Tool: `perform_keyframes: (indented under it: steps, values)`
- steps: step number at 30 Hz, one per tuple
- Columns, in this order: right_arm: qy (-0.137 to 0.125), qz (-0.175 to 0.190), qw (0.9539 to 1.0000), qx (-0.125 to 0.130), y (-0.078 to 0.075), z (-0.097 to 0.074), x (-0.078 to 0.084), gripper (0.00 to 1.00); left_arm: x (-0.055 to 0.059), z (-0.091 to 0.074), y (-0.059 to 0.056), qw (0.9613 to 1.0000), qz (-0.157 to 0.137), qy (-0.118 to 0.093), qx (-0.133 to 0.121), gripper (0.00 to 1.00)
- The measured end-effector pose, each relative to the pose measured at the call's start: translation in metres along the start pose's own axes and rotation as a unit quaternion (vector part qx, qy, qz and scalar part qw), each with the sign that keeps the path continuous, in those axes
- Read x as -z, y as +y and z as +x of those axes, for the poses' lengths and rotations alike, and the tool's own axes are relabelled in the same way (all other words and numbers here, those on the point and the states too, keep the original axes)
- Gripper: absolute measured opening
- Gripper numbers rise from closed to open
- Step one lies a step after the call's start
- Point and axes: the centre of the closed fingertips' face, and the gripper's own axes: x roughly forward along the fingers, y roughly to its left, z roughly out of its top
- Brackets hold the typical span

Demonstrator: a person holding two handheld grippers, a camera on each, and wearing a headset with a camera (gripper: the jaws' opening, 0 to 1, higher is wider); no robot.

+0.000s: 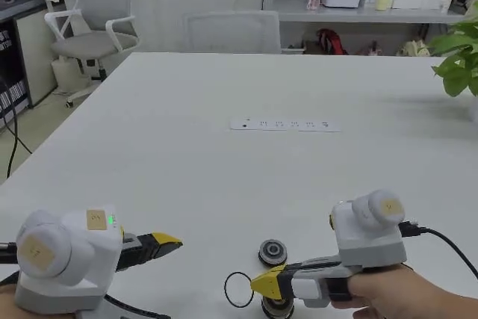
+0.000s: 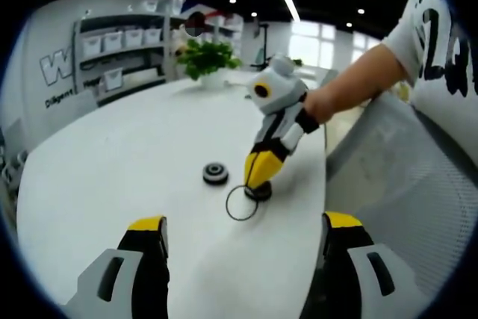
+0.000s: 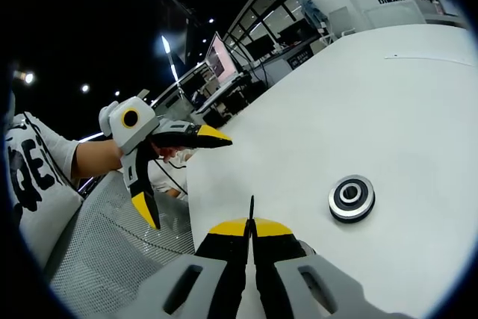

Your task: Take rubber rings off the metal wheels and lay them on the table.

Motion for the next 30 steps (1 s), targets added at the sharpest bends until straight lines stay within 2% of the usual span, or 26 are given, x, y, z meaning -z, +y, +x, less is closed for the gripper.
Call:
perform_keyframes:
  steps: [10,22,30]
  values:
    - [0.022,-0.009,0.9997,-0.004,0.004,0.015,0.007,0.00,0.001,0.001,0.001,1.0000,-0.001,0.000,0.000,0.86]
    - [0.034,-0.050,0.9980,0.021,-0.003,0.020,0.011,0.00,0.002,-0.001,0.002,1.0000,-0.006,0.000,-0.004,0.85]
    - [0.039,-0.072,0.9962,0.031,-0.005,0.020,0.013,0.12,0.001,0.000,0.001,1.0000,-0.005,0.000,-0.003,0.85]
